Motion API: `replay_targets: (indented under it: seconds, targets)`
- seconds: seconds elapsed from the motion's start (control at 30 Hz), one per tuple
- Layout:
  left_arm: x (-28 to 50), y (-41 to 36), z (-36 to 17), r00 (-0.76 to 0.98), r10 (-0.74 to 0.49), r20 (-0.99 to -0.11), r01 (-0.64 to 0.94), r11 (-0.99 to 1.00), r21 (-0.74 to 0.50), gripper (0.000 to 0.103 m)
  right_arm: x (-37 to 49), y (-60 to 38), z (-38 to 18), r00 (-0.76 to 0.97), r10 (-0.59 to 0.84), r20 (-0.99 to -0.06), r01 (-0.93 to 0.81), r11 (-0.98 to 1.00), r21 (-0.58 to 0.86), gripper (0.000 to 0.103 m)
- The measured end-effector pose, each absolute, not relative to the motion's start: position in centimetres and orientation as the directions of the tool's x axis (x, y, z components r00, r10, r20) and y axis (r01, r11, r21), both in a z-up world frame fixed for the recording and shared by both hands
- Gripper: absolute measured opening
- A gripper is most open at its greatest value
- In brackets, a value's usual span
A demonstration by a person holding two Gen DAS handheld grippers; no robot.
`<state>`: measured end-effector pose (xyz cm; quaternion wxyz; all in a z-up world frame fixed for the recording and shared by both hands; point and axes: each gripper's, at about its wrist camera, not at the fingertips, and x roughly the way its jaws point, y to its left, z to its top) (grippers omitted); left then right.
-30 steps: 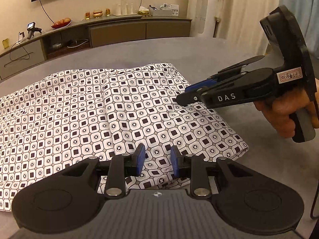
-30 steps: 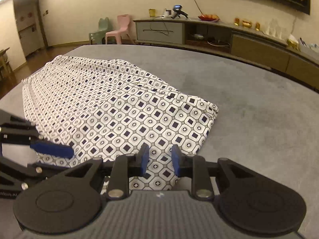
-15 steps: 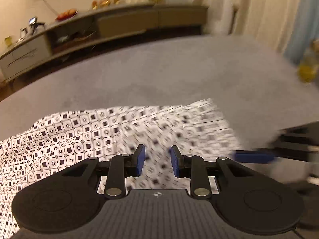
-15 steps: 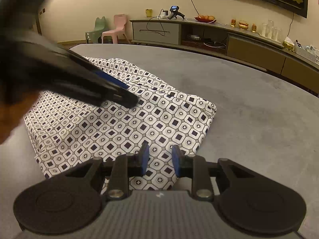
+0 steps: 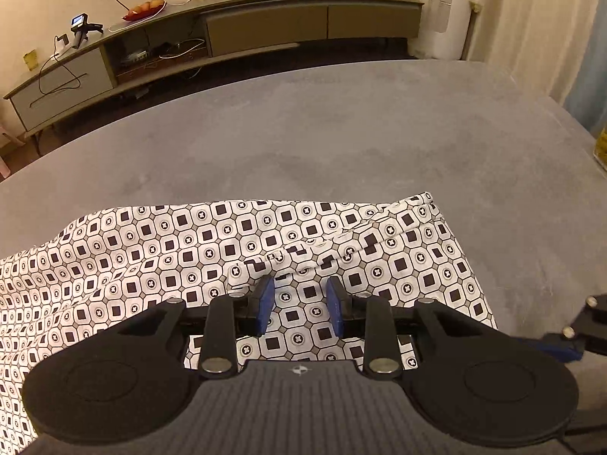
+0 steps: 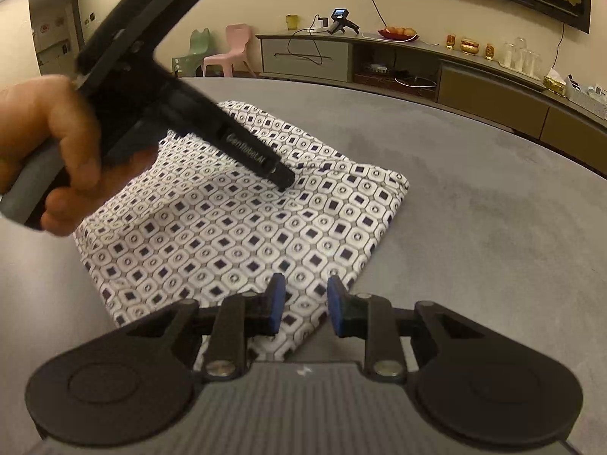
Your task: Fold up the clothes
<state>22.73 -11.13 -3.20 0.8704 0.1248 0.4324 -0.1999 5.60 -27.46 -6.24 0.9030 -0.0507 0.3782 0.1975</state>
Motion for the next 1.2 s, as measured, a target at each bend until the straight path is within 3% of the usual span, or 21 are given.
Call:
replay_targets:
  seconds: [0.13,0.3,0.47,0.6,0.83,1.07,1.13,1.2]
  targets:
    - [22.5,-11.5,-2.7,0.565,-0.215,-0.796,0.442,0.894,0.072,0.033,3.8,-27.5,-5.4,0.598,0.310,-0.739,-0.405,0.913,0.055,0.026]
    - [19.9,-10.8,-1.0,0.602,-0.267,-0.753,0.442,0.896,0.036,0.033,0.4,-26.5,-3.0,0.672,0.352,-0.652,-0.453,0.891,0.015,0.026]
    - [17.6,-8.8,0.2,0.633,-0.282,-0.721,0.441,0.897,0.036,0.033,1.4,-24.3,-5.9,0.623,0.311,-0.718,-0.476,0.879,-0.032,0.025]
    - [15.6,-4.9,2.0,0.662,-0.315,-0.680,0.434,0.901,0.005,0.033,1.5,-24.1,-4.9,0.618,0.272,-0.738,-0.435,0.900,-0.032,0.025]
    - [13.2,4.1,4.5,0.712,-0.333,-0.619,0.404,0.915,-0.028,0.041,-0.1,-18.2,-1.9,0.684,0.301,-0.664,-0.402,0.916,0.002,0.027]
    - [13.6,17.1,2.1,0.747,-0.209,-0.632,0.226,0.973,-0.055,0.042,3.0,-3.8,-2.6,0.634,0.372,-0.679,-0.502,0.865,0.005,0.031]
    - [14.3,21.9,1.5,0.763,-0.136,-0.632,0.119,0.990,-0.070,0.047,4.2,0.9,-2.8,0.621,0.384,-0.684,-0.541,0.841,-0.019,0.034]
    - [15.1,27.2,1.1,0.778,-0.042,-0.626,-0.014,0.996,-0.085,0.051,5.6,5.6,-3.0,0.610,0.394,-0.687,-0.582,0.812,-0.050,0.044]
